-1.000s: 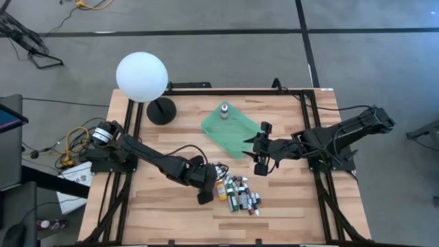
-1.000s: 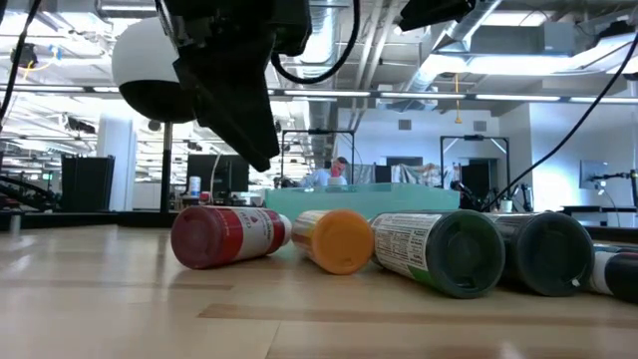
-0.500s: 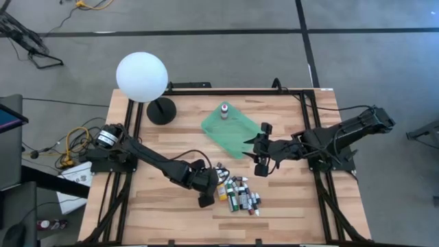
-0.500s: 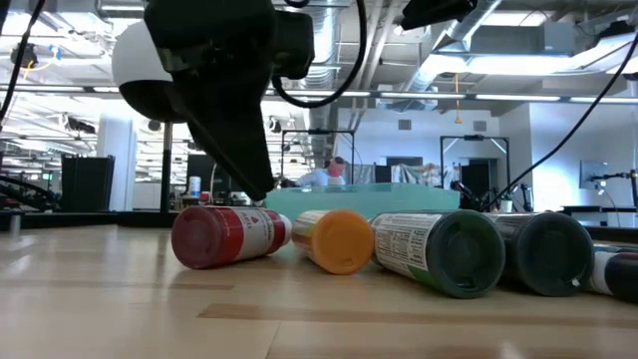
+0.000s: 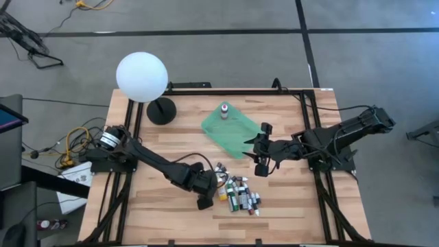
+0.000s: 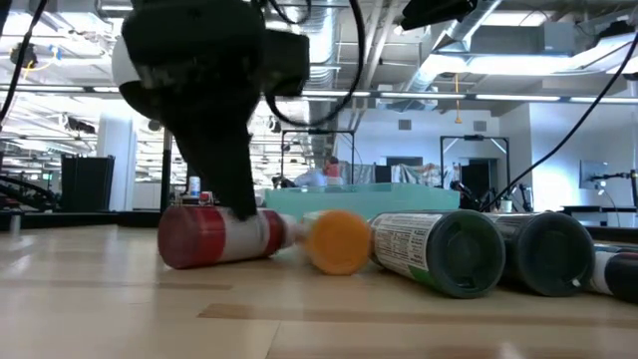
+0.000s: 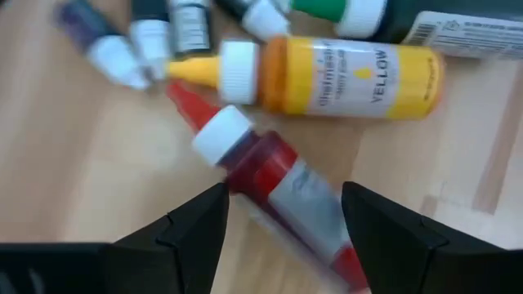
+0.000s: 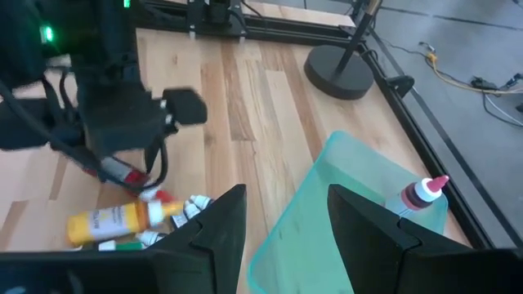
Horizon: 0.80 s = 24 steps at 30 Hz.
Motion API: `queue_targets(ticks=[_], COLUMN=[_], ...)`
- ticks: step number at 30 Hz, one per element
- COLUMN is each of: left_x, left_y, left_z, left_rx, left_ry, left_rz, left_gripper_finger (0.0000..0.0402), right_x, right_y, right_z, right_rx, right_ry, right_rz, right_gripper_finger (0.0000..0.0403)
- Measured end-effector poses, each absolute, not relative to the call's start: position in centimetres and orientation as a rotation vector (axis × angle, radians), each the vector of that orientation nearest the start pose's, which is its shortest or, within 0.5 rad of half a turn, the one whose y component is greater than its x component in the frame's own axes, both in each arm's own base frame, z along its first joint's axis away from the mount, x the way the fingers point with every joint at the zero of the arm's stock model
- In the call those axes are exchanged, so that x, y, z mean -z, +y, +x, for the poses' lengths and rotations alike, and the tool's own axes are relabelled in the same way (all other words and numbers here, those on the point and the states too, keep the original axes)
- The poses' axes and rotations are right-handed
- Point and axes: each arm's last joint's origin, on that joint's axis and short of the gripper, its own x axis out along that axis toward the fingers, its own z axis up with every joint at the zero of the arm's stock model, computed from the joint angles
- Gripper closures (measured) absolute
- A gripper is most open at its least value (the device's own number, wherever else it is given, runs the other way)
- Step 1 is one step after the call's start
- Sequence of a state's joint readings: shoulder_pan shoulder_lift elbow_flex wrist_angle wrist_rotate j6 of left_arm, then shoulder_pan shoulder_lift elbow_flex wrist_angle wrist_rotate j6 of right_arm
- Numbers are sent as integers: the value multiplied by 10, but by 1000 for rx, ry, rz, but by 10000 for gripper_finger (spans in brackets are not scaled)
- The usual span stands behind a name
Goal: Pick & Place food coloring
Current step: Put the large red food coloring bottle into the green bin
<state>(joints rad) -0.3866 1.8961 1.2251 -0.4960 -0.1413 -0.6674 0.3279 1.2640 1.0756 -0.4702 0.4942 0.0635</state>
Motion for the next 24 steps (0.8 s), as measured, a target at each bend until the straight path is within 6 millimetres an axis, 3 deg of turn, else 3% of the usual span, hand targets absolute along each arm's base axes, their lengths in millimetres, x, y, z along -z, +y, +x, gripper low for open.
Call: queue_targets(ticks=[6,24], left_x=[-151,-146], left_y=[-137,-120], left_z=[344,321], left_rx=[-147,-211], left_ry=[1195,1416], left_rz=[-271,42], left_gripper_finger=[168,168], right_x=[-311,-312], right_y=[73,73], right_z=[257,257], right_rx=[179,179], right_ry=[591,587], right_rz=[-200,-197], right_gripper_finger=[239,239])
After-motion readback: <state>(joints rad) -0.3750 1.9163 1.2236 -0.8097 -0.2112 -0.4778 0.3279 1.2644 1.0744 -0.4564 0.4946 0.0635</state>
